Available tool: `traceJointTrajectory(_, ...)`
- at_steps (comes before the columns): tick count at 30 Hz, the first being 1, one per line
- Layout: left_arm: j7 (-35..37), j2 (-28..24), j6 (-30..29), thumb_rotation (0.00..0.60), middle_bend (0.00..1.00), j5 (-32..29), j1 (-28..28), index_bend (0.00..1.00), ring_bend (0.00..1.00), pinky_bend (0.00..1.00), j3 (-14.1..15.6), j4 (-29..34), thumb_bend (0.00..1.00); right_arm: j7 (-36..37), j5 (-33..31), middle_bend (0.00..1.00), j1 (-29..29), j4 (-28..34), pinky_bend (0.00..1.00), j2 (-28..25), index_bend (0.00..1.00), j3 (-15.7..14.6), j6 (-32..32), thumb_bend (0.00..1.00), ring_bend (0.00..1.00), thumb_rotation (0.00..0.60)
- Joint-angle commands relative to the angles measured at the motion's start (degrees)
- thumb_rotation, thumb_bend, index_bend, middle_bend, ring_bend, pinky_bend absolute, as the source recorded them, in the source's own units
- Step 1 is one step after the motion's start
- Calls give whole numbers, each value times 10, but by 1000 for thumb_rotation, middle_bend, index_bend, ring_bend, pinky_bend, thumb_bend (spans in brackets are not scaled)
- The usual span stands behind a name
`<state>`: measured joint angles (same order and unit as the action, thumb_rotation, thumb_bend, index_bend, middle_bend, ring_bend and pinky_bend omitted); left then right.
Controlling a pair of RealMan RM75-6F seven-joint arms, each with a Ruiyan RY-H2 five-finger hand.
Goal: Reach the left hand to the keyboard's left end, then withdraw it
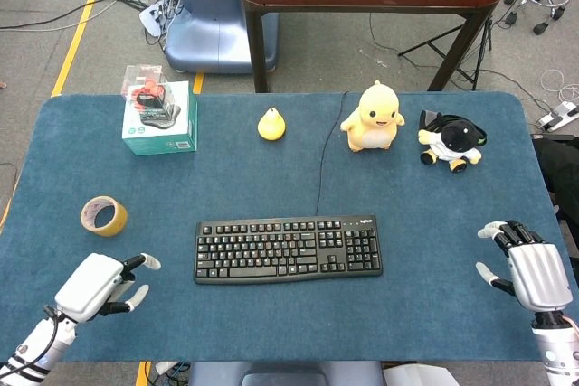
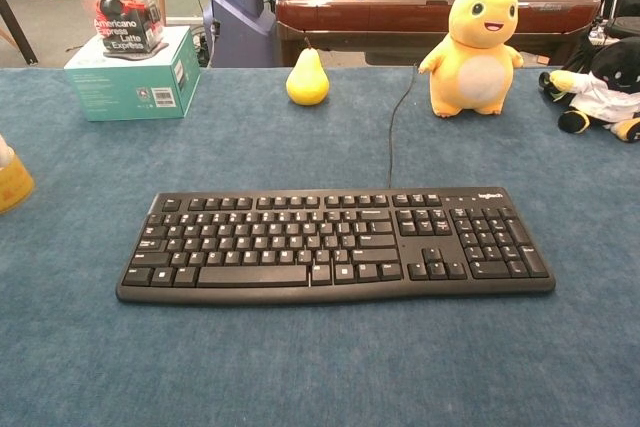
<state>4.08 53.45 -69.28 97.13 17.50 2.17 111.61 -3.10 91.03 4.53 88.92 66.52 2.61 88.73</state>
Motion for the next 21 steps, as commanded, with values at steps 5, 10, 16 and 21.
traceJointTrajectory(5,-29,6,64,600,999,-15,44,314,966,1000,-8,9,382,0,-4,360,3,1,502,0,409,-2,-12,191,272,600)
traceJointTrajectory(10,-88,23,105,600,1000,-51,68,266,966,1000,-20,6,382,-3,-2,360,0,2,501,-1,409,0,-4,190,273,600)
traceJointTrajectory(16,-137,50,133,600,1000,-95,82,241,966,1000,-23,7,382,4,1,360,-4,5,501,-6,408,1,6,190,273,600)
traceJointTrajectory(21,-155,64,151,600,1000,-120,90,227,966,1000,-19,1,382,6,3,360,-6,6,501,-9,409,3,12,191,273,600)
